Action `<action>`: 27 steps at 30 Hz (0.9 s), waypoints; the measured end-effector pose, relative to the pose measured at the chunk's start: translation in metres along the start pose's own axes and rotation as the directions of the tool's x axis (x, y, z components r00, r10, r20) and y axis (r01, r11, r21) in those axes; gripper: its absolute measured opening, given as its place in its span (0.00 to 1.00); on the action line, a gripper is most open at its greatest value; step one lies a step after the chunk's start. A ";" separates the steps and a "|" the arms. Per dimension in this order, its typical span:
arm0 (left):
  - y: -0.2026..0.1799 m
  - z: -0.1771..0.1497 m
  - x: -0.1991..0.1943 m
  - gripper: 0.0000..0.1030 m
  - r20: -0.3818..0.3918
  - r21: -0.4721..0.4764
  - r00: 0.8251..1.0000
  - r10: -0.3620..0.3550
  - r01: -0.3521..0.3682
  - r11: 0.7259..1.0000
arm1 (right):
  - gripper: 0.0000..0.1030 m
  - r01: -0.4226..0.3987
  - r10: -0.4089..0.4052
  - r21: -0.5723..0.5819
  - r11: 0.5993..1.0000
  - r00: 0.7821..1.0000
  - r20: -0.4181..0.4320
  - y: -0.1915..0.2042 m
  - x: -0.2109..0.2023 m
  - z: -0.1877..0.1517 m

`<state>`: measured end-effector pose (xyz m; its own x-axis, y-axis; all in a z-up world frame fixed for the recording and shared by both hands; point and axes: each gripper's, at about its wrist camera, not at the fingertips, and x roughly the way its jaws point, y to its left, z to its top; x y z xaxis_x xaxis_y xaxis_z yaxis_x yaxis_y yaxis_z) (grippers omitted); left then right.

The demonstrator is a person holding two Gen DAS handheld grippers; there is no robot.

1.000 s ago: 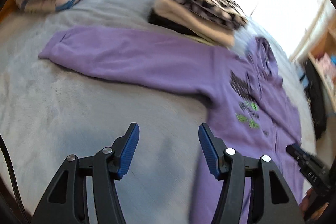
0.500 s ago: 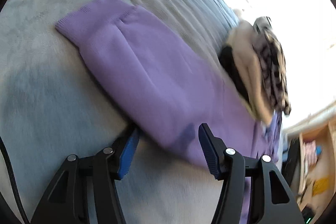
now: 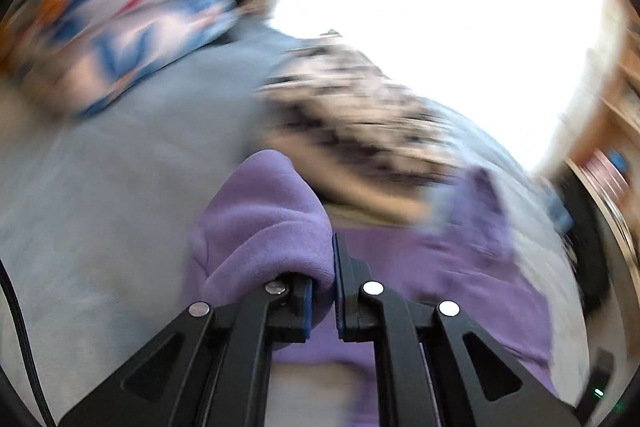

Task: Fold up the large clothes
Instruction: 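Fold the held sleeve across the hoodie body with the left tool, release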

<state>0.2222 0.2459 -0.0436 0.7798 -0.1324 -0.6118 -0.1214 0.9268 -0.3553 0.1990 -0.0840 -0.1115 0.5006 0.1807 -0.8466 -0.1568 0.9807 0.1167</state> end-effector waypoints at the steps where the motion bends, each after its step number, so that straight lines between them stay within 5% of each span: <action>1: -0.030 -0.001 0.000 0.06 -0.006 0.045 0.999 -0.041 0.041 0.998 | 0.25 0.001 -0.001 0.021 1.000 1.000 0.014 -0.011 -0.007 -0.001; 4: -0.109 -0.018 0.009 0.06 -0.051 0.154 0.989 -0.136 0.143 0.978 | 0.25 0.016 -0.019 0.070 0.997 0.999 0.044 -0.039 -0.022 -0.005; 7: -0.158 -0.050 0.032 0.10 -0.133 0.218 0.980 -0.147 0.174 0.960 | 0.25 0.052 -0.059 0.121 0.991 0.997 0.054 -0.073 -0.034 -0.013; 11: -0.195 -0.117 0.102 0.26 -0.379 0.235 0.921 -0.088 0.187 0.954 | 0.25 0.089 -0.094 0.180 0.980 0.995 0.018 -0.115 -0.038 -0.028; 13: -0.196 -0.142 0.128 0.27 -0.472 0.229 0.881 -0.040 0.166 0.959 | 0.25 0.104 -0.107 0.189 0.976 0.994 0.005 -0.128 -0.038 -0.035; 15: -0.194 -0.158 0.136 0.27 -0.514 0.215 0.858 -0.021 0.152 0.965 | 0.25 0.099 -0.102 0.200 0.975 0.995 0.001 -0.136 -0.039 -0.040; 16: -0.192 -0.159 0.136 0.29 -0.518 0.205 0.855 -0.028 0.156 0.966 | 0.27 0.091 -0.093 0.199 0.976 0.996 0.001 -0.138 -0.039 -0.041; 20: -0.184 -0.148 0.117 0.68 -0.517 0.176 0.853 -0.067 0.183 0.967 | 0.44 0.055 -0.062 0.181 0.982 0.997 0.033 -0.137 -0.043 -0.039; 27: -0.152 -0.130 0.059 0.68 -0.418 0.170 0.906 -0.062 0.145 0.975 | 0.45 -0.020 0.013 0.087 0.996 0.997 0.077 -0.108 -0.045 -0.021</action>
<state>0.2067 0.0521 -0.1170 0.4573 -0.3242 -0.8281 0.0991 0.9440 -0.3149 0.1754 -0.2001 -0.0971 0.5629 0.1987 -0.8023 -0.0924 0.9797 0.1779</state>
